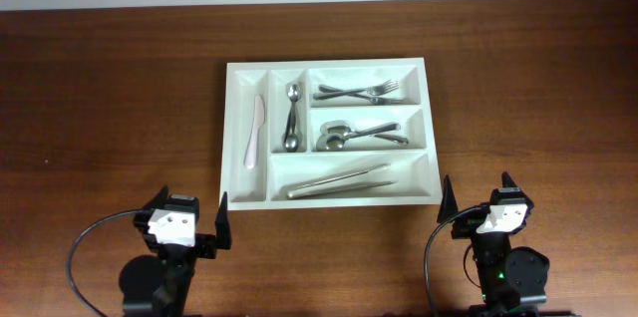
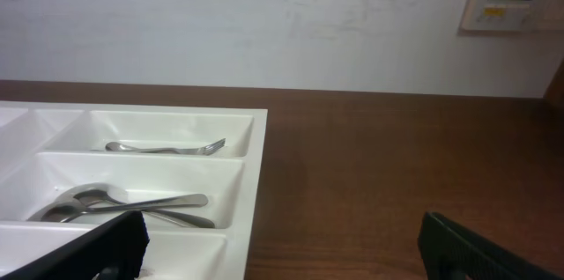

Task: Pack container

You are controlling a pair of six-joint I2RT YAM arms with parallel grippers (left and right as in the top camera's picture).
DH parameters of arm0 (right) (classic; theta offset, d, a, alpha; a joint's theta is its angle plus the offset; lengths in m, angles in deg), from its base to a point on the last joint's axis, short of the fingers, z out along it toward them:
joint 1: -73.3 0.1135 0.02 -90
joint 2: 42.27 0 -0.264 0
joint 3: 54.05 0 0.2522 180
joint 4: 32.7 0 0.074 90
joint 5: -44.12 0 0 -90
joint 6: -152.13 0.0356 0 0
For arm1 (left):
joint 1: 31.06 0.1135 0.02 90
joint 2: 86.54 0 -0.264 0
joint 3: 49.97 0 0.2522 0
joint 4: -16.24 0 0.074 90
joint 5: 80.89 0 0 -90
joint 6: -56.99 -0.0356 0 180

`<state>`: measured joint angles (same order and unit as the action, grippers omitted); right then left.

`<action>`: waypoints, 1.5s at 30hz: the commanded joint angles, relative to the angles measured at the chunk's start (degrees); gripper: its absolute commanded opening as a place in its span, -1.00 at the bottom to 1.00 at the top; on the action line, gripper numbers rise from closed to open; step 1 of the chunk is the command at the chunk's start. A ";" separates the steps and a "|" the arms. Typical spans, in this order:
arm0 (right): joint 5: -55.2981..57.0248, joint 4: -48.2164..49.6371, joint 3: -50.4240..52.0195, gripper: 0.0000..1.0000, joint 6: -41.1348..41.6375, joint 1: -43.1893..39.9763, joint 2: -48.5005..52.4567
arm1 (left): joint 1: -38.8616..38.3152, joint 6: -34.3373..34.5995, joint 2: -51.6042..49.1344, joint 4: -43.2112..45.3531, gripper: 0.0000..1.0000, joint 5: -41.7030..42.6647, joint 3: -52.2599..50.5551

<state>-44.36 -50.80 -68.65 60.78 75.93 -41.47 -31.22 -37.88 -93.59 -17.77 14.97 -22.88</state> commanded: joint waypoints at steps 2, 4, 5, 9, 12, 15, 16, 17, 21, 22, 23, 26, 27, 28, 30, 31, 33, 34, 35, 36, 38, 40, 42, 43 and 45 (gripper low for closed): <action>0.66 -0.11 0.52 0.97 0.15 0.35 -0.55 | 0.35 3.39 1.95 0.55 0.99 0.98 -3.78; 0.68 -0.11 0.52 0.97 0.15 0.35 -0.55 | 0.35 4.00 3.19 1.44 0.98 0.96 -5.29; 0.66 -0.11 0.52 0.97 0.15 0.35 -0.55 | 0.35 4.04 3.80 2.03 0.98 0.94 -5.99; 0.68 -0.09 0.52 0.97 0.15 0.35 -0.55 | 0.35 4.00 6.32 3.08 0.99 0.50 -7.93; 0.66 -0.11 0.52 0.97 0.15 0.35 -0.55 | 0.35 4.00 6.62 3.10 0.99 -1.49 -7.93; 0.68 -0.09 0.52 0.97 0.15 0.35 -0.55 | 0.35 4.02 6.64 3.58 0.98 -4.83 -8.07; 0.66 -0.09 0.52 0.97 0.15 0.35 -0.55 | 0.35 4.02 6.73 4.28 0.99 -6.21 -8.31; 0.68 -0.09 0.52 0.98 0.15 0.35 -0.55 | 0.35 4.04 6.73 5.25 0.98 -7.43 -8.59; 0.66 -0.11 0.52 0.97 0.15 0.35 -0.55 | 0.35 4.04 6.73 10.19 0.99 -10.21 -10.21; 0.66 -0.11 0.52 0.97 0.15 0.35 -0.55 | 0.35 4.07 6.73 10.43 0.99 -10.14 -10.32; 0.68 -0.11 0.52 0.97 0.15 0.35 -0.55 | 0.35 4.09 6.73 10.43 0.99 -9.81 -10.32; 0.66 -0.11 0.52 0.97 0.15 0.35 -0.55 | 0.35 4.04 6.73 10.40 0.99 -9.79 -10.34; 0.66 -0.11 0.52 0.97 0.15 0.35 -0.55 | 0.35 4.04 6.73 10.40 0.99 -9.77 -10.34; 0.66 -0.11 0.52 0.98 0.15 0.35 -0.55 | 0.35 4.04 6.73 10.40 0.99 -9.79 -10.34; 0.66 -0.11 0.52 0.97 0.15 0.35 -0.55 | 0.35 4.04 6.73 10.40 0.98 -9.79 -10.34; 0.68 -0.11 0.52 0.97 0.15 0.35 -0.55 | 0.35 4.04 6.73 10.40 0.99 -9.79 -10.34; 0.66 -0.09 0.52 0.97 0.15 0.35 -0.55 | 0.35 4.04 6.71 10.40 0.98 -9.79 -10.34; 0.68 -0.11 0.52 0.97 0.15 0.35 -0.55 | 0.35 4.04 6.71 10.40 0.98 -9.77 -10.34; 0.66 -0.11 0.52 0.97 0.15 0.35 -0.55 | 0.35 4.02 6.71 10.38 0.98 -9.79 -10.34; 0.68 -0.11 0.52 0.97 0.15 0.35 -0.55 | 0.35 4.02 6.71 10.38 0.98 -9.77 -10.34; 0.68 -0.11 0.52 0.97 0.15 0.35 -0.55 | 0.35 4.04 6.71 10.38 0.98 -9.79 -10.34; 0.66 -0.09 0.52 0.97 0.15 0.35 -0.55 | 0.35 4.04 6.71 10.38 0.99 -9.79 -10.34; 0.68 -0.11 0.52 0.97 0.15 0.35 -0.55 | 0.35 4.04 6.71 10.40 0.99 -9.79 -10.34; 0.66 -0.11 0.52 0.97 0.15 0.35 -0.55 | 0.35 4.04 6.71 10.38 0.99 -9.77 -10.34; 0.68 -0.09 0.52 0.97 0.15 0.35 -0.55 | 0.35 4.04 6.71 10.40 0.99 -9.79 -10.34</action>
<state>-44.36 -50.80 -68.65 60.80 75.91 -41.47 -31.22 -34.42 -87.49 -7.61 5.64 -32.31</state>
